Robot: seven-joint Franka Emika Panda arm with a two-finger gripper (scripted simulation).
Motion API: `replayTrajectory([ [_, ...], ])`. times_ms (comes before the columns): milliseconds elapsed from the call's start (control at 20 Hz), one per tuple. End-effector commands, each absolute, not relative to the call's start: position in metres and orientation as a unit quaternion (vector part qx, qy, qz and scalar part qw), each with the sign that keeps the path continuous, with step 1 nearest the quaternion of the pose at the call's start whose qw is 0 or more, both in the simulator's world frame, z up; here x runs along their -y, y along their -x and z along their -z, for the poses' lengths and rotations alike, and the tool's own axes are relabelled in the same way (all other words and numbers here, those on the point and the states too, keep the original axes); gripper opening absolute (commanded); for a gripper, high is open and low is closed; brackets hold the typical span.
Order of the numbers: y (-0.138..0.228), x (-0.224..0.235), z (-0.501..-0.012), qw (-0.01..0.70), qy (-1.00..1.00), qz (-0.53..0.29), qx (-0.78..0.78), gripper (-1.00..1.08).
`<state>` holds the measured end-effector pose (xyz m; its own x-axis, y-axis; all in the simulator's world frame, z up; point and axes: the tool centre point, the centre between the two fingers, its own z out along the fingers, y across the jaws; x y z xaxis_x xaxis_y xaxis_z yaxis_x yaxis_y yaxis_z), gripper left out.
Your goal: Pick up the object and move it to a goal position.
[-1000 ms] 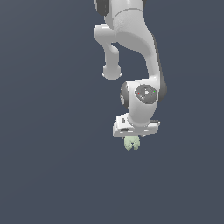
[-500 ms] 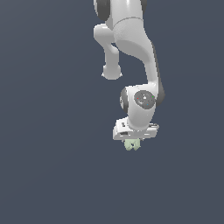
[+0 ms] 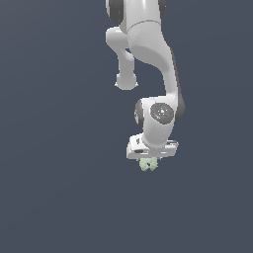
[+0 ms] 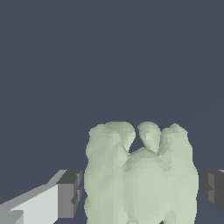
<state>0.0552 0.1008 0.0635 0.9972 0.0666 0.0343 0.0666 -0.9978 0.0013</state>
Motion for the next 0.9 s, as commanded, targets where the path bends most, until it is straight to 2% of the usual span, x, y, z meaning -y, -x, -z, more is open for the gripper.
replayTrajectory([
  [0,-0.043,-0.106,-0.04,0.0,-0.999,0.0,-0.038,-1.0],
  [100,-0.043,-0.106,-0.04,0.0,-0.999,0.0,-0.038,-1.0],
  [150,-0.057,-0.101,-0.065,0.0,-0.999,-0.019,-0.033,-1.0],
  [450,-0.054,-0.086,-0.065,-0.001,-0.999,-0.016,-0.034,-1.0],
  [850,-0.047,-0.027,-0.066,-0.001,-0.999,-0.005,-0.037,-1.0],
])
